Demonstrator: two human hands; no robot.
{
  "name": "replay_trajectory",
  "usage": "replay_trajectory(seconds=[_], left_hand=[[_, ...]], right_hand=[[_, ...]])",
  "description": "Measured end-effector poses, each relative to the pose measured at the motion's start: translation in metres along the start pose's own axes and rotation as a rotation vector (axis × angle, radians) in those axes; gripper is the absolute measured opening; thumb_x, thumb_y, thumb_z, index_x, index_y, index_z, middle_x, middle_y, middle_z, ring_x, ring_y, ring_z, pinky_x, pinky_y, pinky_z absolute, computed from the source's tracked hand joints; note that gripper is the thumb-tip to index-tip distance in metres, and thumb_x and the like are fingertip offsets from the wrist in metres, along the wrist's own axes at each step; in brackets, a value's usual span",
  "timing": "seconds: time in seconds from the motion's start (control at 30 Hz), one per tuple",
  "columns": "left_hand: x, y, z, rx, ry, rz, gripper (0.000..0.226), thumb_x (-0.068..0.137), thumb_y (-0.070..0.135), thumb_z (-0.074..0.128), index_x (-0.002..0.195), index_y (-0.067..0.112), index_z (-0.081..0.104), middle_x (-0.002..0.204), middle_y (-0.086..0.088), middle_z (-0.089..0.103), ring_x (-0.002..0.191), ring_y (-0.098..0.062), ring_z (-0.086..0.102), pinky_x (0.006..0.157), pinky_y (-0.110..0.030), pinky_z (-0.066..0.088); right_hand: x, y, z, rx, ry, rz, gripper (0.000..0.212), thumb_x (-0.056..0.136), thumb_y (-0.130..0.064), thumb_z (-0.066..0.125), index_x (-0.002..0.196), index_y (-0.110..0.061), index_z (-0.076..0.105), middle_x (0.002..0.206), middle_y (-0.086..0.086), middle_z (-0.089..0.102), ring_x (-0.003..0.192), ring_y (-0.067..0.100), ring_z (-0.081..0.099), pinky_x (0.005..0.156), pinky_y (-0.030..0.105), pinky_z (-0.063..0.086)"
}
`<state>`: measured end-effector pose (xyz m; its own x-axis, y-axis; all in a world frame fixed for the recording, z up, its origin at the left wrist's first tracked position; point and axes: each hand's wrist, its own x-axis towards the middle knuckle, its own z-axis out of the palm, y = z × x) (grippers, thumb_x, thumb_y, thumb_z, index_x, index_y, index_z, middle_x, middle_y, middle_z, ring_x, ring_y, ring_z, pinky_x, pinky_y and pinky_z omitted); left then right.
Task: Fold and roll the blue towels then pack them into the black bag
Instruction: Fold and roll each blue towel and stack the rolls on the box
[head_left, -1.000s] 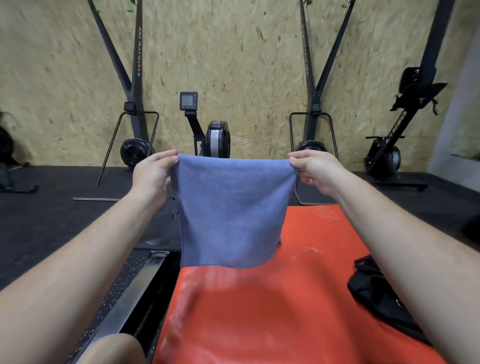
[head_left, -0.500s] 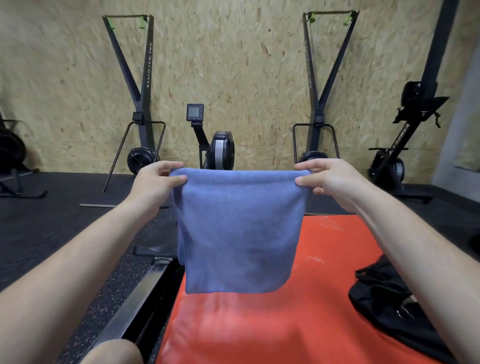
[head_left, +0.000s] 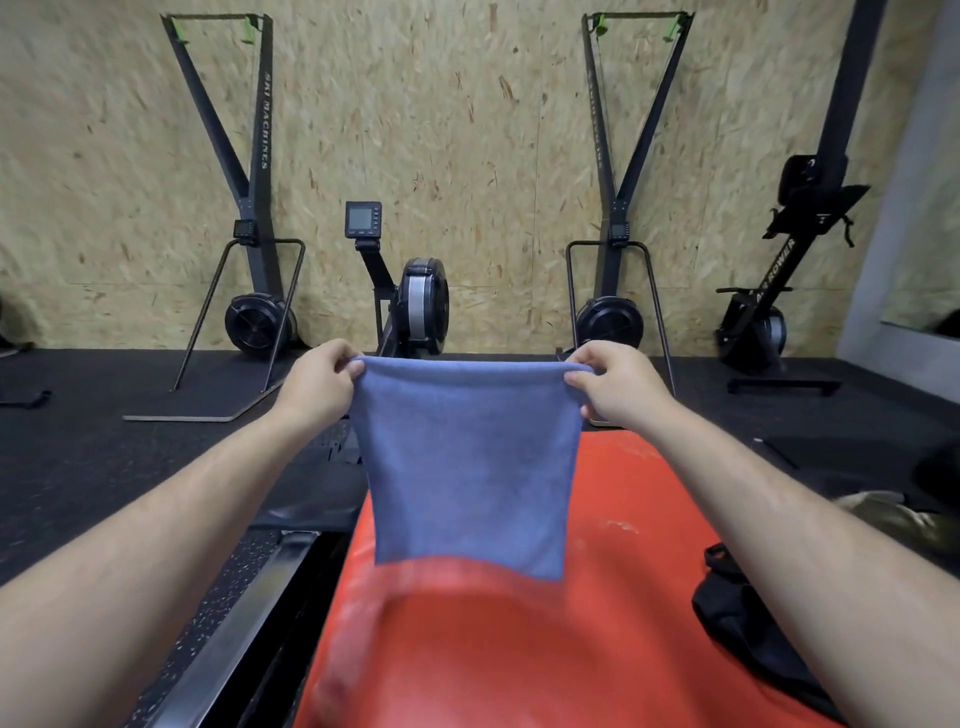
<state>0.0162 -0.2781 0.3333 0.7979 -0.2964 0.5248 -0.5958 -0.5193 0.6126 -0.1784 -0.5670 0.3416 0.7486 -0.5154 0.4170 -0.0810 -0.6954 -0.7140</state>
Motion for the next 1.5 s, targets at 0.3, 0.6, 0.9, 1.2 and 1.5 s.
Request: replay_trajectory(seconds=[0.3,0.6,0.9,1.2,1.5], left_hand=[[-0.062,-0.057,0.040,-0.062,-0.155,-0.035,0.007,0.095,0.013,0.061,0.094,0.015,0.068,0.087,0.004,0.067,0.080,-0.010,0.056,0.066,-0.006,0.039],[-0.154,-0.148,0.107,-0.079,-0.484,-0.234,0.009,0.096,0.016,0.064,0.090,0.010,0.068,0.077,-0.001,0.065,0.071,-0.014,0.054,0.072,-0.030,0.046],[-0.178,-0.153,0.102,-0.229,-0.644,-0.397,0.037,0.100,0.037,0.058,0.079,0.008,0.069,0.069,-0.006,0.060,0.061,-0.016,0.051,0.057,-0.023,0.044],[-0.180,-0.148,0.144,0.083,-0.627,0.069,0.019,0.090,0.033,0.071,0.101,0.017,0.074,0.105,-0.004,0.070,0.101,-0.019,0.064,0.096,-0.032,0.046],[-0.201,-0.124,0.177,0.426,-0.892,0.139,0.080,0.081,0.082,0.035,0.151,0.043,0.033,0.164,0.004,0.024,0.152,-0.026,0.018,0.121,-0.049,0.021]], right_hand=[[-0.044,0.079,0.047,-0.120,-0.121,-0.023,0.010,0.089,-0.014,0.065,0.079,-0.016,0.066,0.072,-0.002,0.068,0.068,0.013,0.058,0.060,0.019,0.041],[-0.132,0.182,0.109,-0.209,-0.378,0.041,0.015,0.095,-0.016,0.061,0.082,-0.024,0.061,0.075,-0.007,0.060,0.076,0.016,0.053,0.067,0.029,0.034],[-0.144,0.183,0.105,-0.278,-0.628,0.139,0.050,0.102,-0.041,0.051,0.061,-0.013,0.057,0.053,-0.011,0.053,0.049,0.006,0.045,0.058,0.024,0.039],[-0.144,0.166,0.146,-0.491,-0.496,-0.237,0.014,0.092,-0.027,0.060,0.099,-0.019,0.071,0.099,0.004,0.071,0.100,0.029,0.063,0.084,0.036,0.048],[-0.163,0.162,0.176,-0.725,-0.771,-0.165,0.069,0.100,-0.061,0.034,0.159,-0.028,0.021,0.167,0.005,0.013,0.153,0.025,0.014,0.124,0.039,0.013]])
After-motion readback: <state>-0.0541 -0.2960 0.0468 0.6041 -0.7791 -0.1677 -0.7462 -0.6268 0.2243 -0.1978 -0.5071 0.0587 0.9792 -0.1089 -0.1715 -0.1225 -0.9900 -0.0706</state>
